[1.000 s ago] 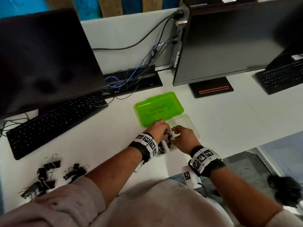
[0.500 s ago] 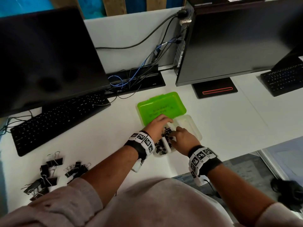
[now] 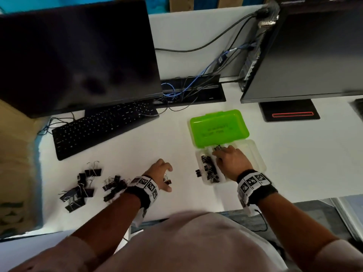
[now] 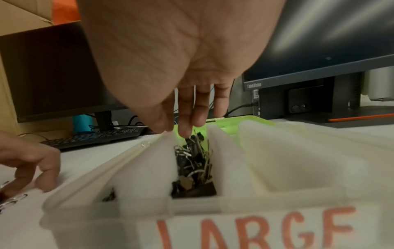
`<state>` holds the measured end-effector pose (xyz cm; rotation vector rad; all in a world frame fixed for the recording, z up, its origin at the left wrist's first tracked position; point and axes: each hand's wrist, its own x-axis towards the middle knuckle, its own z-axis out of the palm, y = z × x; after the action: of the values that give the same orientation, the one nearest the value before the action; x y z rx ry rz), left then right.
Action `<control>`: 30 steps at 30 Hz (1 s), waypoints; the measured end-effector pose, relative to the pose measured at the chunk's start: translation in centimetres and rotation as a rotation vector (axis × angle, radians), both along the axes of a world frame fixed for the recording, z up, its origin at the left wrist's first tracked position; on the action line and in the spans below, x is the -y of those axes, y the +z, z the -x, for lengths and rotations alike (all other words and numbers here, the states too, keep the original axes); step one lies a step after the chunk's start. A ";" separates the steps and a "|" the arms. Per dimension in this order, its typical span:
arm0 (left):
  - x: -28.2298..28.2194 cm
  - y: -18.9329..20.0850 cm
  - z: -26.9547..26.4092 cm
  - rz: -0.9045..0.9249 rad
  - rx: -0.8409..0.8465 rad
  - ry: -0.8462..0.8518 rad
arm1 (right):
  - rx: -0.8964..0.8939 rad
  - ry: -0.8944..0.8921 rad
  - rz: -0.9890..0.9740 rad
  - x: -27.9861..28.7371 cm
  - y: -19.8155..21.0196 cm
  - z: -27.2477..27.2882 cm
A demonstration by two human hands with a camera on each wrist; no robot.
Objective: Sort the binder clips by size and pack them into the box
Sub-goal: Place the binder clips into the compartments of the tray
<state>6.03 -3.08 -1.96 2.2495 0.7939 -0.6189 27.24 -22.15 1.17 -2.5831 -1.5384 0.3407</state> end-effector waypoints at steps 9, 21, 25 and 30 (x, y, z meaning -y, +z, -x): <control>2.4 -0.7 -1.3 0.054 0.204 0.076 | 0.047 -0.058 -0.106 0.1 0.1 0.5; 6.1 -0.6 -5.0 -0.190 0.208 -0.329 | 0.293 0.104 0.223 -4.3 -0.7 2.2; 4.7 -0.9 -4.0 -0.261 0.227 -0.264 | 0.311 0.134 0.152 -3.9 -1.4 1.7; 3.9 -1.1 -3.2 -0.216 0.242 -0.160 | 0.228 0.074 0.088 -4.7 -1.1 1.4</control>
<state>9.27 -6.96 -3.02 2.5437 0.5871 -0.3346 25.88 -17.49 0.11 -2.7171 -1.7322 0.1261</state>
